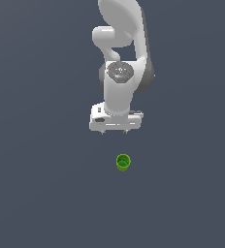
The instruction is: Pick up the object and move it to a goal position.
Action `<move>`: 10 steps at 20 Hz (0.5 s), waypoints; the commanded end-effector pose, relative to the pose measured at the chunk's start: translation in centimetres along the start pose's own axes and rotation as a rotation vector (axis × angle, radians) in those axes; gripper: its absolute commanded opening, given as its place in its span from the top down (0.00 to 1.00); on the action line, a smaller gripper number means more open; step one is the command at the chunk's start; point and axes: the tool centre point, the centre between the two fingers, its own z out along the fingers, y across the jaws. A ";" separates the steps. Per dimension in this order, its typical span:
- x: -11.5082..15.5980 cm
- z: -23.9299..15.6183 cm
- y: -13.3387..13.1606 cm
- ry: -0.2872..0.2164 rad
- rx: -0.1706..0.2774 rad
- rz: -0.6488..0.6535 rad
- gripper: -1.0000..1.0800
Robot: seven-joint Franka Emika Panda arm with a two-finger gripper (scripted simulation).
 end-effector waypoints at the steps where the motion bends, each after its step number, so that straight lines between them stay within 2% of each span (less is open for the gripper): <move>1: 0.5 0.2 -0.1 0.002 0.001 -0.003 0.04; 10: 4.2 1.8 -1.1 0.018 0.010 -0.026 0.04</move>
